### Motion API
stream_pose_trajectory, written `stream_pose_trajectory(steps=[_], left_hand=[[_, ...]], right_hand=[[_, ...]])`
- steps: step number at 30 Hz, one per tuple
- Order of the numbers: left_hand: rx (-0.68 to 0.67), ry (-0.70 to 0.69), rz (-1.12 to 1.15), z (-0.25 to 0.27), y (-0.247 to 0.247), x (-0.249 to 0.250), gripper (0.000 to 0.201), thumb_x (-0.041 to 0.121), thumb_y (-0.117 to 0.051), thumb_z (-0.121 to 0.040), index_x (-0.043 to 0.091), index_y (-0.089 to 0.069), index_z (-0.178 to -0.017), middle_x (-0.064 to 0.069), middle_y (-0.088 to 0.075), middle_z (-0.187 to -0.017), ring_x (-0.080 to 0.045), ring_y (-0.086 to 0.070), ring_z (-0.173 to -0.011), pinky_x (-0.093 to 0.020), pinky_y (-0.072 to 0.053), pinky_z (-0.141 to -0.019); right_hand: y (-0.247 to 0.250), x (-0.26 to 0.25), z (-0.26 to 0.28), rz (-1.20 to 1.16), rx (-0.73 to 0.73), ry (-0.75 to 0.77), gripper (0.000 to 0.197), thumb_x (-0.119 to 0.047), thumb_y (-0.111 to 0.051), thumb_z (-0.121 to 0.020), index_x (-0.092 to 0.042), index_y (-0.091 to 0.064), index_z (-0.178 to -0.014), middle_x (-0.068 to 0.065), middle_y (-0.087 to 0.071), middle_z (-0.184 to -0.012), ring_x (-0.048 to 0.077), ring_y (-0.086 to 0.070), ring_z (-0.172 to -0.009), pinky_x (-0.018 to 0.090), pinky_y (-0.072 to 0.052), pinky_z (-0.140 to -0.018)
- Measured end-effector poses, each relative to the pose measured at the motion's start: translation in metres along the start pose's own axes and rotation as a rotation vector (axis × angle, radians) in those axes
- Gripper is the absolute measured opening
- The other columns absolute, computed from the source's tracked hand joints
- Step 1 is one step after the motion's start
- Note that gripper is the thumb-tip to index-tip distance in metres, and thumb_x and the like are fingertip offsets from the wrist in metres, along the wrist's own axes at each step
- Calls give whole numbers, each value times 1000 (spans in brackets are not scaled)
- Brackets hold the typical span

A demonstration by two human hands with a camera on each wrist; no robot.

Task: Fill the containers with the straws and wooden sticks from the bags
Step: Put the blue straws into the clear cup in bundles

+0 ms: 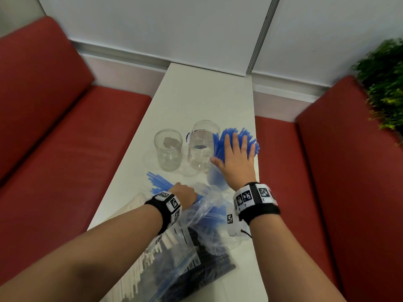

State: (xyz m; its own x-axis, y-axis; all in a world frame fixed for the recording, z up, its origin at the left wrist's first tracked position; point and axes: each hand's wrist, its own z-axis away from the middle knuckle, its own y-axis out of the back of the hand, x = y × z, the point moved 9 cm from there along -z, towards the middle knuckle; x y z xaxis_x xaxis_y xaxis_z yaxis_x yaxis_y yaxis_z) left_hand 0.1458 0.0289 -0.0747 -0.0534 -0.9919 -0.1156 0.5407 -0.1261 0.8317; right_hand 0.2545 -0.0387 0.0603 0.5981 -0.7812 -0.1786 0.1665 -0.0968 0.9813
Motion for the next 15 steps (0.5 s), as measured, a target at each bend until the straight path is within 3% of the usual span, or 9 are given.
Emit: stream_pose_trajectory(steps=[3,6,8,10,12,13,15], left_hand=[[34,19,-1,9,10,-1,32,24,-33,-104,12,-56,-123,-7,-61,-124,-28,-59,-114,-42,-43,-95],[9,40,-62,17,18,-1,32,21,-33,-105,12,-57,-124,-6,-62,-124,-27,-60,-114,-42,-45,-94],[-56,72,-84,24,26,-3,33,20,-34,-104,13,-58,-126,-5,-61,-128,-26,-57,-118,-42,-44,-95],[-121,109,-127,34,38,-6,32,24,-40,-103,15,-59,-127,-3,-59,-131,-26,-55,-122,-43,-43,-99],[-148,151,-199,43,54,-8,29,25,-45,-101,17,-60,-125,-2,-58,-131,-25,-54,-123,-43,-41,-102],[-174,165,-247,53,64,-8,29,26,-46,-101,17,-59,-125,-1,-58,-131,-24,-53,-123,-43,-40,-103],[-170,193,-360,63,85,-7,33,25,-41,-103,16,-55,-131,-1,-55,-134,-23,-49,-127,-40,-34,-106]], right_hand=[[1,6,0,-83,78,22,74,-58,-27,-104,-19,-6,-163,3,4,-170,29,15,-155,54,9,-124],[4,5,3,-70,29,45,72,-58,-33,-103,-21,-12,-162,4,-2,-170,30,12,-156,54,8,-124],[32,-2,17,-245,237,98,62,-45,-44,-105,-22,-26,-159,8,-18,-167,32,-1,-156,51,2,-126],[54,-6,37,-547,427,155,49,-22,-49,-101,-18,-45,-149,9,-44,-154,29,-28,-150,51,-18,-125],[43,-15,46,-746,306,145,47,-9,-49,-94,-18,-55,-140,5,-60,-137,22,-54,-129,45,-40,-115],[26,-26,50,-751,135,131,50,-5,-51,-93,-18,-54,-141,4,-61,-136,21,-58,-124,39,-42,-113],[-16,-47,60,-620,-196,131,60,-4,-59,-92,-16,-45,-149,6,-54,-146,23,-52,-134,30,-37,-114]])
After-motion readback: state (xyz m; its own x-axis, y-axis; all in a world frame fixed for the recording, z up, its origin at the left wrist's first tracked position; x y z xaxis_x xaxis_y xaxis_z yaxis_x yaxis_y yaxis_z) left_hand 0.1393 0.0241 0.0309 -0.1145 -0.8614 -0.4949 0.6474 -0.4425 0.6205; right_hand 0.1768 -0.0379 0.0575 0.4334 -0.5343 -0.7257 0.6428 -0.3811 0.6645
